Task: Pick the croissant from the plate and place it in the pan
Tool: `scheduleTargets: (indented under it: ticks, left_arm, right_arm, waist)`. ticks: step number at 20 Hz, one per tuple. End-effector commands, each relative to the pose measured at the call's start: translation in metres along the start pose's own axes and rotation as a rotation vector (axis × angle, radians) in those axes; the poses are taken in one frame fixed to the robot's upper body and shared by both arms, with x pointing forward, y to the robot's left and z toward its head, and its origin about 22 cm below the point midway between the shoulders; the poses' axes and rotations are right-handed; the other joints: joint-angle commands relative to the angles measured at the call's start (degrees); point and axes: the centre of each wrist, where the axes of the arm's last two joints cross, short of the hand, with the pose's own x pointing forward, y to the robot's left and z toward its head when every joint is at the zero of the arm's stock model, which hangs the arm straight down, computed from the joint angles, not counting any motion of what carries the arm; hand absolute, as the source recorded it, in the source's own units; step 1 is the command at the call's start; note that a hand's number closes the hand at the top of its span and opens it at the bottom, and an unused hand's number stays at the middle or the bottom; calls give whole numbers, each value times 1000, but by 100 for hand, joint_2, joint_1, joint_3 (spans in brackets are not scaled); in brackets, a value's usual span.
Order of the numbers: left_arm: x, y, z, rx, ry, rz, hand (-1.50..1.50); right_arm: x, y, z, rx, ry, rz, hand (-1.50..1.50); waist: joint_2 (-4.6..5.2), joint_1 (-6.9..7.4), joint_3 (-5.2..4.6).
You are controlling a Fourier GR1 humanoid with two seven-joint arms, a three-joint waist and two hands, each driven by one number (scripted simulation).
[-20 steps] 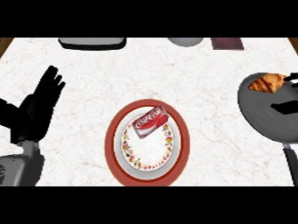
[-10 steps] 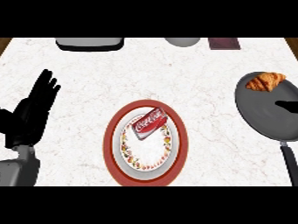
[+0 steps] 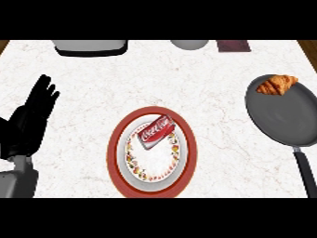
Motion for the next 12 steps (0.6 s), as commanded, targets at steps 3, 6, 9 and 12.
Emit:
scheduleTargets:
  ticks: [3, 6, 9, 12]
  left_arm:
    - [-2, -11, -2, -10, -17, 11, 0]
    - [5, -15, 7, -18, -4, -4, 0]
    - [1, -2, 1, -13, 1, 6, 0]
    - [-11, -15, -2, -8, 13, -18, 0]
  right_arm:
    - [-10, -84, 40, 73, -48, -131, -150]
    - [-17, -101, 67, 68, -71, -114, -150]
    - [-19, -91, 78, 44, -68, -92, -150]
    - [-20, -103, 90, 39, -45, -70, -150]
  waist:
    - [21, 32, 2]
    - [10, 55, -3]
    - [20, 90, -3]
    - [24, 86, -2]
